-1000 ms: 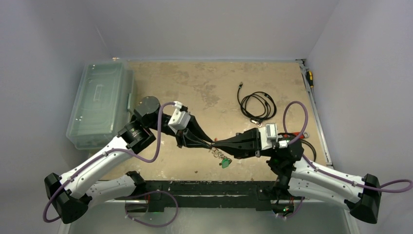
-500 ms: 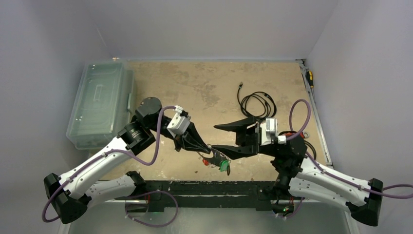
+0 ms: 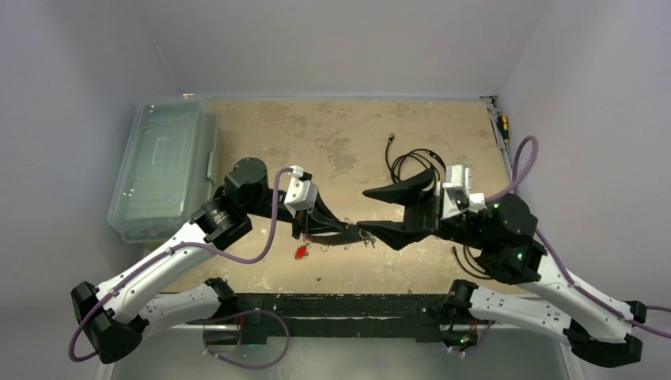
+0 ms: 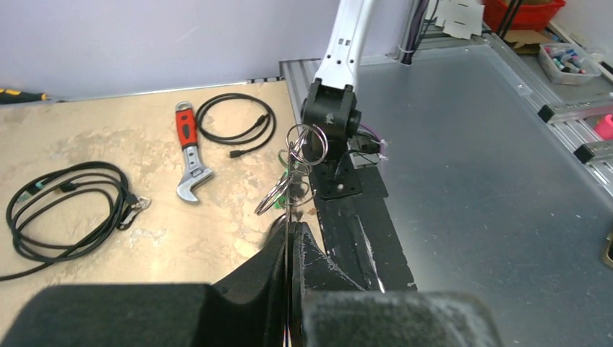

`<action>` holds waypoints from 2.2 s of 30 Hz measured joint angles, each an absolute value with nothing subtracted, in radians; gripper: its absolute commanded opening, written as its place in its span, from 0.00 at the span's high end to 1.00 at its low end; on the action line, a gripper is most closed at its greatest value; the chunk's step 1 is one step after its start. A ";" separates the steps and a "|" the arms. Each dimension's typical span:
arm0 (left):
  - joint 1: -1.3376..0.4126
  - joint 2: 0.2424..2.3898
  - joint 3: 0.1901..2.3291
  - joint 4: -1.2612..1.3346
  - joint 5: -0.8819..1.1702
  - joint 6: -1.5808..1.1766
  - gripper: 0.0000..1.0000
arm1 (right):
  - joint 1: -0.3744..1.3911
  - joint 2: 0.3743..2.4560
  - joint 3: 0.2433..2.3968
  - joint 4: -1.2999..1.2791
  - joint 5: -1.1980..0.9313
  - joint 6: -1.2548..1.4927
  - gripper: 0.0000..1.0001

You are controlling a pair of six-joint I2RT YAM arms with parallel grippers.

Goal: Put the keys on the keyring

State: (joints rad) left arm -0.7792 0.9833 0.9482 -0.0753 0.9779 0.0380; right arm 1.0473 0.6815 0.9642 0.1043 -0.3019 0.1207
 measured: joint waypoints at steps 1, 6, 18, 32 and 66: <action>-0.779 0.983 0.948 -0.081 0.965 0.042 1.00 | 1.047 0.698 0.989 0.063 -0.292 0.121 0.40; -0.779 0.982 0.948 -0.099 0.922 0.052 1.00 | 1.047 0.749 1.013 -0.107 -0.250 0.131 0.41; -0.779 0.968 0.948 -0.100 0.877 0.073 1.00 | 1.047 0.785 1.008 -0.265 -0.225 0.146 0.48; -0.779 0.968 0.944 -0.102 0.874 0.073 1.00 | 1.047 0.818 0.992 -0.268 -0.225 0.137 0.59; -0.778 0.961 0.937 -0.114 0.862 0.083 1.00 | 1.049 0.826 0.947 -0.251 -0.205 0.066 0.60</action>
State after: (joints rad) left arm -0.7784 0.9607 0.9375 -0.1143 0.8623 0.0830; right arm 1.0489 0.8257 0.9466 -0.2508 -0.2054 0.0658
